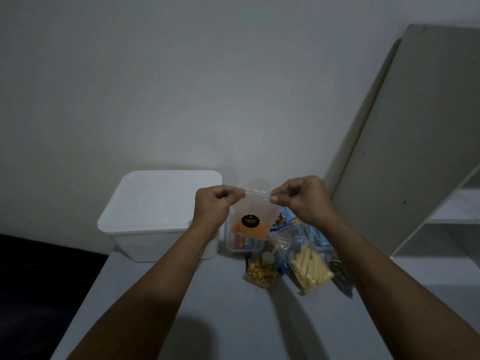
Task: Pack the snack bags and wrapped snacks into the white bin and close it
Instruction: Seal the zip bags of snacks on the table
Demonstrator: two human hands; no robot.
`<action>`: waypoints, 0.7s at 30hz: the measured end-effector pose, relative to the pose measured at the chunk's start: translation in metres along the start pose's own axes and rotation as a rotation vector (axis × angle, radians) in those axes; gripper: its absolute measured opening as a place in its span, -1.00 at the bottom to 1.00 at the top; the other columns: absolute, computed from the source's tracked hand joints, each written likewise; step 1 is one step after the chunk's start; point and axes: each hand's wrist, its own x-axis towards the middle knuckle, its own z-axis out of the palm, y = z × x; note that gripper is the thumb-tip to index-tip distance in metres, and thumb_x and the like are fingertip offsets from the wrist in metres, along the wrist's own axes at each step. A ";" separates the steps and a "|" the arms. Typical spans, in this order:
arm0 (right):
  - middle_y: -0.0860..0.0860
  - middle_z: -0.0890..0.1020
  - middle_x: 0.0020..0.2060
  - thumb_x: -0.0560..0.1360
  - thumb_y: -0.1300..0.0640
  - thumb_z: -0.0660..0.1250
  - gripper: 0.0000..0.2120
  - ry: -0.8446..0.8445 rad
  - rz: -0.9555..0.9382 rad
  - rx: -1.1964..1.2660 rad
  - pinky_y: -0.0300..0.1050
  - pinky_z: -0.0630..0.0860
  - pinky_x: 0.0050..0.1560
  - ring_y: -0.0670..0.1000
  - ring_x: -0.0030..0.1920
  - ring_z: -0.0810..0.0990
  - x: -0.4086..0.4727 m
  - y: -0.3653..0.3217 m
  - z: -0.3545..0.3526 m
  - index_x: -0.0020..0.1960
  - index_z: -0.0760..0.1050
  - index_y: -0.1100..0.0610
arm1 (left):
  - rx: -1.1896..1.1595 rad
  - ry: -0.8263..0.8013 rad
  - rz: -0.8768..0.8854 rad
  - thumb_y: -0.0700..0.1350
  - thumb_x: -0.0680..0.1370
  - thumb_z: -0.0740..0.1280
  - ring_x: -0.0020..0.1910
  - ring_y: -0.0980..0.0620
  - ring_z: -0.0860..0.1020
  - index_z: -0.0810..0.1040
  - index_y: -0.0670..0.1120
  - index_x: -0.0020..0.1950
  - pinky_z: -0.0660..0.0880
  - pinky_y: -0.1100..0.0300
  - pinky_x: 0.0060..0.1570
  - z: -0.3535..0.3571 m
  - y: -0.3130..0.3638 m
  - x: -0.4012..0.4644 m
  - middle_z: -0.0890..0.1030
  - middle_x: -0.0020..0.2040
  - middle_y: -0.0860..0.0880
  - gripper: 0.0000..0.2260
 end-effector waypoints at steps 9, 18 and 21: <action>-0.05 0.69 -0.31 0.31 0.20 0.57 -0.84 0.085 -0.021 -0.003 -0.23 0.62 -0.13 -0.14 -0.27 0.67 -0.006 0.002 0.012 -0.12 0.70 0.17 | 0.112 0.211 -0.067 0.06 0.36 0.53 -0.25 0.06 0.51 0.55 -0.09 -0.16 0.47 0.20 -0.19 0.006 -0.001 -0.011 0.53 -0.24 0.01 -0.72; -0.12 0.66 -0.31 0.33 0.19 0.56 -0.83 0.087 -0.042 0.020 -0.35 0.58 -0.28 -0.23 -0.32 0.64 -0.016 0.007 0.019 -0.09 0.70 0.14 | -0.095 -0.015 -0.312 -0.21 0.52 0.38 -0.35 0.04 0.56 0.61 -0.24 -0.12 0.59 0.16 -0.23 0.022 0.011 -0.015 0.63 -0.28 -0.10 -0.90; -0.04 0.68 -0.29 0.33 0.20 0.55 -0.82 0.002 -0.026 0.058 -0.26 0.61 -0.32 -0.18 -0.35 0.63 -0.018 0.009 0.017 -0.08 0.68 0.16 | -0.102 -0.001 -0.320 -0.25 0.51 0.37 -0.32 0.03 0.58 0.63 -0.24 -0.10 0.61 0.12 -0.17 0.023 0.008 -0.016 0.63 -0.28 -0.12 -0.93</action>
